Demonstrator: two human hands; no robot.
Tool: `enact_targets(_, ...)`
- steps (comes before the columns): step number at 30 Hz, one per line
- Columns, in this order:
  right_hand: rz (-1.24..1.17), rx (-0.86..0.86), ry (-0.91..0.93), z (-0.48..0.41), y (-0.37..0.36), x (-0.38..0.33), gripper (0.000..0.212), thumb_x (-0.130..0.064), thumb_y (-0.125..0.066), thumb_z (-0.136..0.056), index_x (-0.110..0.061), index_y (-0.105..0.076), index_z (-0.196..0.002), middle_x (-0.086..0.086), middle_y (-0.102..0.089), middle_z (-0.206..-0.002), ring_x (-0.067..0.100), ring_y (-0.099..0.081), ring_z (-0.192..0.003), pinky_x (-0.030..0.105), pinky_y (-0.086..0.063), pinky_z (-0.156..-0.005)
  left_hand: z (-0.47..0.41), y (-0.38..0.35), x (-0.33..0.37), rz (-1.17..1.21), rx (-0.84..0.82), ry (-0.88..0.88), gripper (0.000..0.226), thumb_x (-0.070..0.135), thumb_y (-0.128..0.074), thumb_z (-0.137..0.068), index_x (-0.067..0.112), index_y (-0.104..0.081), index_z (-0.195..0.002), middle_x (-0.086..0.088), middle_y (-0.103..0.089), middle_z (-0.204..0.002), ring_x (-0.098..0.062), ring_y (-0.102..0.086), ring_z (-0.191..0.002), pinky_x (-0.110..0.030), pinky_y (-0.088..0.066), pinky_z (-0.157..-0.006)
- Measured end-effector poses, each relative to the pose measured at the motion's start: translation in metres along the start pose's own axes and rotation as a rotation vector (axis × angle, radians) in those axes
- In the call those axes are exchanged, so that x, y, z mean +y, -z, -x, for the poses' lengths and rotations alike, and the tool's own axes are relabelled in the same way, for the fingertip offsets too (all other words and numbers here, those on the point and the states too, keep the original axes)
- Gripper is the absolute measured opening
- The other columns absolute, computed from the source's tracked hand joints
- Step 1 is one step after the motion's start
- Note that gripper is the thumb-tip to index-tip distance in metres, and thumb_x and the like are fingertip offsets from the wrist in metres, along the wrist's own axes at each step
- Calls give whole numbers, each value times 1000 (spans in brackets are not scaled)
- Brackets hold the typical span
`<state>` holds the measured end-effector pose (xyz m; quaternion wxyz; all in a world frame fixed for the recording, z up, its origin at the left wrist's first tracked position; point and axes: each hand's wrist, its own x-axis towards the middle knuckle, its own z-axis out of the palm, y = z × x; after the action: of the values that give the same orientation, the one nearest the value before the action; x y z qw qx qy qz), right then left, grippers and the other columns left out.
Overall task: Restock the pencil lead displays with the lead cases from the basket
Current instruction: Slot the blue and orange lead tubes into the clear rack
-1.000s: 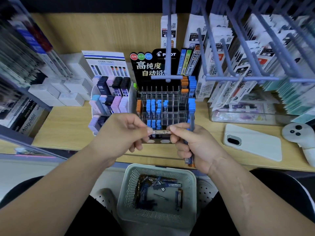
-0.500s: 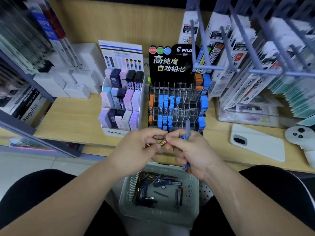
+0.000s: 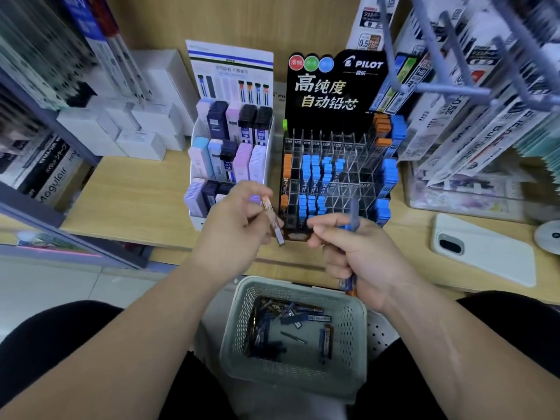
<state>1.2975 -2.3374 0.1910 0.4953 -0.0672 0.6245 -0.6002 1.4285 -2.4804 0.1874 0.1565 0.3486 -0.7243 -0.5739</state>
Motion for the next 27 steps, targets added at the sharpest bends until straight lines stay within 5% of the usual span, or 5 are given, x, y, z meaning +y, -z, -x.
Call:
enact_targets(5, -35, 23, 24, 1, 11, -7, 15, -5, -64, -94, -7, -74, -106, 5, -67, -71, 8, -33, -45, 18, -28, -38, -10, 1, -5, -120, -20, -26, 26, 8, -57, -97, 32, -49, -100, 0, -75, -75, -29, -69, -70, -52, -57, -76)
enact_targets(15, -35, 9, 32, 5, 23, -7, 17, -7, -65, -94, -7, -74, -108, 7, -64, -73, 9, -34, -46, 19, -27, -39, -9, -9, -5, -36, 93, -116, 20, 7, -62, -95, 25, -58, -87, -4, -68, -76, -14, -73, -69, -47, -59, -64)
enact_targets(23, -32, -14, 30, 4, 24, -6, 17, -8, -66, -93, -6, -73, -109, 6, -64, -72, 9, -35, -46, 19, -27, -39, -15, -7, -8, -212, 161, -250, 30, 7, -68, -91, 35, -62, -85, 3, -68, -77, -14, -69, -63, -20, -52, -59)
enact_targets(27, -20, -15, 17, 4, 23, -6, 16, -8, -67, -93, -7, -73, -109, 2, -58, -66, 8, -35, -46, 19, -27, -38, -19, -10, -12, -410, 159, -370, 14, 7, -76, -85, 19, -75, -91, 24, -57, -65, 4, -58, -59, -5, -41, -62)
